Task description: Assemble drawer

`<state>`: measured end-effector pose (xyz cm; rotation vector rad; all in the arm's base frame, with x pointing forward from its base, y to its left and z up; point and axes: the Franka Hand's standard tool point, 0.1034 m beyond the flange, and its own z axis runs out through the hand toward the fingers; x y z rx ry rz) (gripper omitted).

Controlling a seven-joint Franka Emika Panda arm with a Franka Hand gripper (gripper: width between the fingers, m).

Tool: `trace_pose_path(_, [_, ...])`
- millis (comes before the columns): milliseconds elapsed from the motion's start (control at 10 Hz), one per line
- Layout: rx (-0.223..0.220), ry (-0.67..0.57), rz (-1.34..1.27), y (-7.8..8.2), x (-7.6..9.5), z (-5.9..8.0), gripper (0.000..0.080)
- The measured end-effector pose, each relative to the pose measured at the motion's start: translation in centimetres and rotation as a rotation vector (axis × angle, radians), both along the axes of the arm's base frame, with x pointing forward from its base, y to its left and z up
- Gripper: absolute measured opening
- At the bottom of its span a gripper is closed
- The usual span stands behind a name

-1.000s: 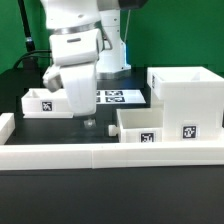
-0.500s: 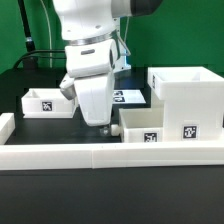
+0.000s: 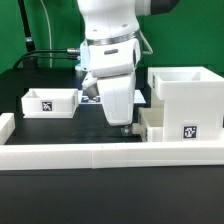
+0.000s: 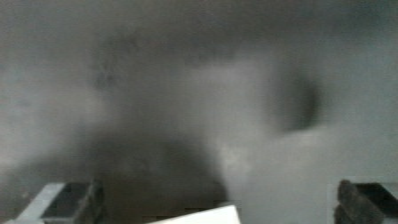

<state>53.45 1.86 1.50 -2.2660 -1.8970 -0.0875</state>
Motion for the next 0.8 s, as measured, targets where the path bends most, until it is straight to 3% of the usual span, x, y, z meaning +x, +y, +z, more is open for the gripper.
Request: trace_pose_path(800, [-0.005,0.01,-0.001,0.89,0.49,0.09,0.0648])
